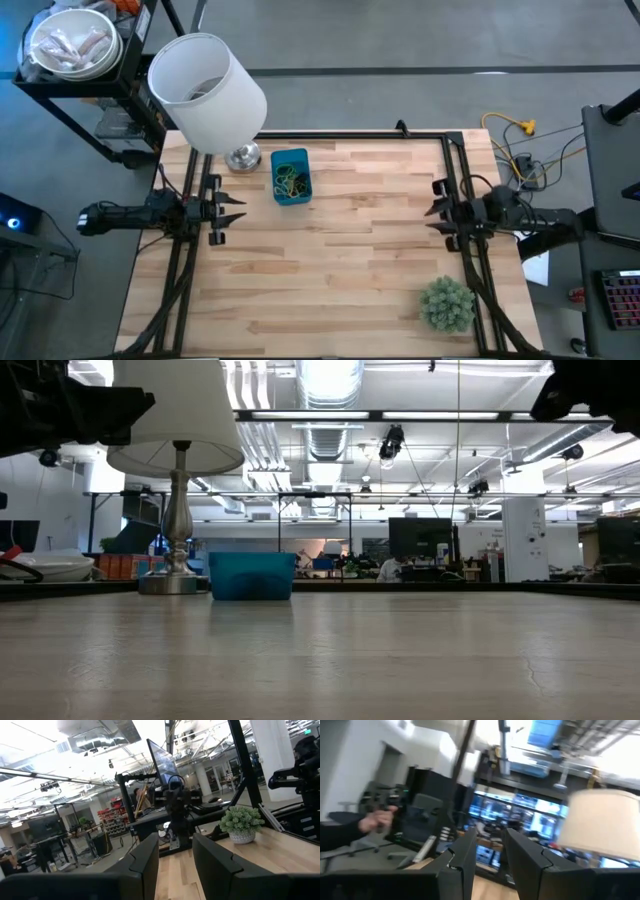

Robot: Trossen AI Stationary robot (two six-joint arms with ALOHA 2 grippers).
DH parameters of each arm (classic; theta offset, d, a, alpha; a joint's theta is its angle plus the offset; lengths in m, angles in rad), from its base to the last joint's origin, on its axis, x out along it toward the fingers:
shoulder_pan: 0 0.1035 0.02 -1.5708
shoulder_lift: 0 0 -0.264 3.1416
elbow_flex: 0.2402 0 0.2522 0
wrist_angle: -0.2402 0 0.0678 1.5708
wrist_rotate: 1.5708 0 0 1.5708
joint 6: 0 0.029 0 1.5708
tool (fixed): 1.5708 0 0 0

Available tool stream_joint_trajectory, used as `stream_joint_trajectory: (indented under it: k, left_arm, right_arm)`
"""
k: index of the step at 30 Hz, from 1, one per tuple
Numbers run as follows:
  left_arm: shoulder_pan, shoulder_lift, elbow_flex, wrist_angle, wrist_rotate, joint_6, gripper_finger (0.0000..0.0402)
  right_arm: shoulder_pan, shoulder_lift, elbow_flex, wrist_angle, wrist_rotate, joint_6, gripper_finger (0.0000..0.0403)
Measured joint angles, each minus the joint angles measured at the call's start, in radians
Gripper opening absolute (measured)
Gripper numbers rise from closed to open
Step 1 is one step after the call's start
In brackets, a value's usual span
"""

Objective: Pick and place rubber bands into bin
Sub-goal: Return to Home Position

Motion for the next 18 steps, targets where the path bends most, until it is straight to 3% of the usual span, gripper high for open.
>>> stream_joint_trajectory:
  k: [4, 13, 18]
  left_arm:
    - [0.0, 0.001, 0.0, 0.0, 0.0, 0.0, 0.0105]
    - [0.0, 0.0, 0.0, 0.0, 0.0, 0.0, 0.0105]
    - [0.0, 0.005, 0.0, -0.003, 0.0, 0.008, 0.0105]
  right_arm:
    - [0.1, 0.006, 0.0, -0.015, 0.045, -0.06, 0.0096]
    - [0.147, -0.007, 0.0, -0.117, 0.536, 0.04, 0.0097]
    - [0.147, -0.007, 0.0, -0.238, 0.553, 0.016, 0.0101]
